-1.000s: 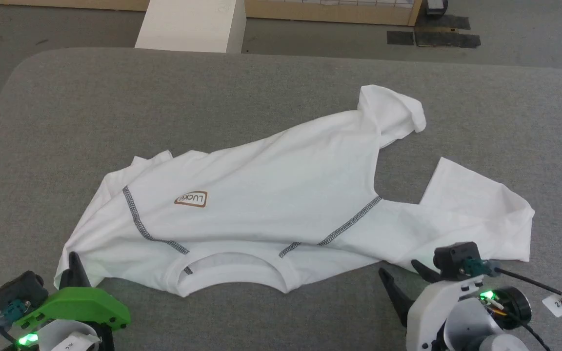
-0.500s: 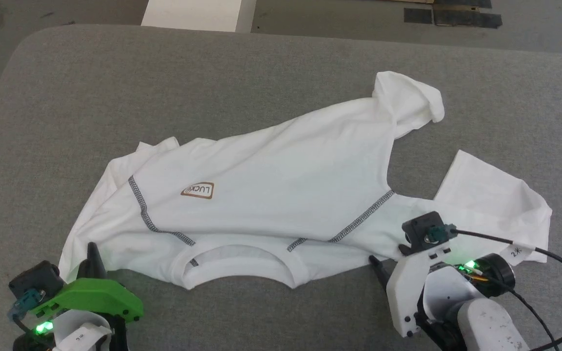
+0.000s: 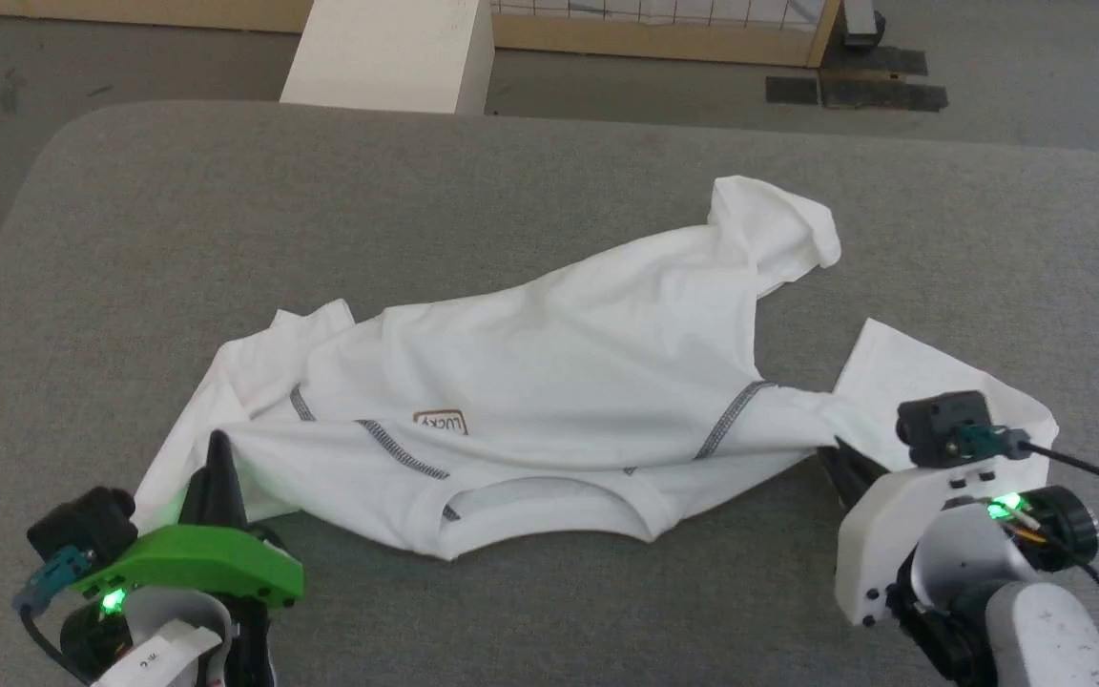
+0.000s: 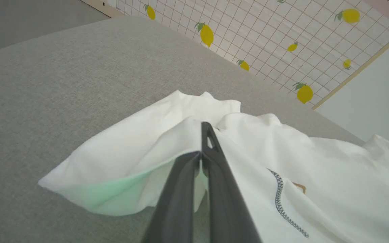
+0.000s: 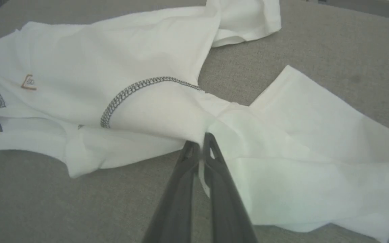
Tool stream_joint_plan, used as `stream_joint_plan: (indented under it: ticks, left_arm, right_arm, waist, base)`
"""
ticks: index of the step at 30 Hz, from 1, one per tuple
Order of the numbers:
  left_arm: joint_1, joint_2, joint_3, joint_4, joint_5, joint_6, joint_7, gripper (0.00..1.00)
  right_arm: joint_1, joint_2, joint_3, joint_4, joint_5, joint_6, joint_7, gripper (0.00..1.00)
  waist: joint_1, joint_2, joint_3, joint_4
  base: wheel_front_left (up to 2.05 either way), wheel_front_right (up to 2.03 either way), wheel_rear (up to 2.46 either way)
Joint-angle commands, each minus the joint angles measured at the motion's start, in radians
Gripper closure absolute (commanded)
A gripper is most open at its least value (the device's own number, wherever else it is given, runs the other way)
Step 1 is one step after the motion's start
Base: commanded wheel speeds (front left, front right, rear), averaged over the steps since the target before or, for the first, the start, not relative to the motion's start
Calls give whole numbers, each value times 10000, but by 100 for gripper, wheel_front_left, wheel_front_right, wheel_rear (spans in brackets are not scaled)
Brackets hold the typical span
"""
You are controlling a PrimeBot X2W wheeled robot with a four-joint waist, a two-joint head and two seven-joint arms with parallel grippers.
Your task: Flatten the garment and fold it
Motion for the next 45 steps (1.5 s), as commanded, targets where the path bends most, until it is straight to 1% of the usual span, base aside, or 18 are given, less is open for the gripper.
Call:
stream_joint_plan:
  ticks: [1, 3, 5, 6, 10, 11, 14, 17, 19, 22, 26, 30, 34, 36, 39, 42, 45]
  left_arm:
    - [-314, 11, -91, -317, -173, -183, 159, 100]
    - [-587, 47, -328, -883, -368, -447, 612, 100]
    - [-994, 177, -574, -1464, -473, -628, 1161, 100]
    - [-1232, 244, -674, -1704, -546, -714, 1435, 100]
    - [-2675, 487, -935, -2461, -1066, -1009, 2688, 100]
    - [-3169, 488, -935, -2602, -1269, -1012, 3002, 100]
    - [-4612, 564, -805, -2657, -1676, -930, 3671, 100]
    - [-6396, 777, -657, -2245, -1719, -753, 4152, 100]
    - [-7416, 844, -550, -1900, -1680, -627, 4246, 100]
    - [-9086, 1044, -395, -1231, -1387, -445, 4161, 100]
    - [-11074, 1270, -130, -340, -932, -175, 3664, 100]
    - [-12696, 1355, 217, 521, -622, 48, 2790, 100]
    - [-13737, 1340, 599, 1162, -613, 121, 1945, 100]
    - [-14068, 1383, 689, 1407, -585, 52, 1610, 100]
    - [-14353, 1419, 776, 1842, -637, -187, 1187, 100]
    - [-14074, 1464, 618, 2275, -594, -477, 1086, 100]
    - [-13338, 1590, 320, 2633, -435, -788, 1157, 100]
  right_arm:
    - [-56, -12, -160, -408, -39, -15, 39, 100]
    - [-267, -18, -266, -1044, -227, -15, 297, 100]
    - [-647, -218, -274, -1607, -359, -15, 654, 100]
    - [-877, -371, -249, -1810, -351, -15, 835, 100]
    - [-2385, -1339, 46, -2344, -159, -15, 1623, 100]
    - [-2927, -1643, 142, -2338, -94, -15, 1823, 100]
    - [-4523, -2270, 358, -2019, 150, -15, 2225, 100]
    - [-6563, -2836, 692, -1294, 239, -15, 2408, 100]
    - [-7684, -3092, 940, -882, 180, -15, 2378, 100]
    - [-9530, -3301, 1361, -122, 23, -15, 2132, 100]
    - [-11672, -3341, 1672, 850, -372, -15, 1570, 100]
    - [-13470, -3083, 1559, 1914, -934, -15, 709, 100]
    - [-14634, -2813, 1245, 2641, -1510, -15, -137, 100]
    - [-15015, -2721, 1128, 2956, -1729, -15, -519, 100]
    - [-15271, -2564, 1030, 3613, -1912, -15, -1031, 100]
    - [-14880, -2476, 1200, 4146, -1774, -15, -1424, 100]
    - [-14072, -2491, 1564, 4527, -1412, -15, -1716, 100]
  waist:
    - [0, 0, -293, -207]
    - [0, 0, -344, -281]
    - [0, 0, -323, -366]
    - [0, 0, -283, -405]
    - [0, 0, 103, -608]
    - [0, 0, 284, -662]
    - [0, 0, 875, -811]
    - [0, 0, 1657, -974]
    - [0, 0, 2121, -1054]
    - [0, 0, 2837, -1202]
    - [0, 0, 3634, -1348]
    - [0, 0, 4177, -1440]
    - [0, 0, 4503, -1462]
    - [0, 0, 4615, -1442]
    - [0, 0, 4742, -1367]
    - [0, 0, 4801, -1250]
    - [0, 0, 4707, -1160]
  base:
    - [0, 0, 0]
    - [0, 0, 0]
    - [0, 0, 0]
    - [0, 0, 0]
    - [0, 0, 0]
    - [0, 0, 0]
    - [0, 0, 0]
    - [0, 0, 0]
    - [0, 0, 0]
    - [0, 0, 0]
    - [0, 0, 0]
    - [0, 0, 0]
    - [0, 0, 0]
    - [0, 0, 0]
    - [0, 0, 0]
    - [0, 0, 0]
    - [0, 0, 0]
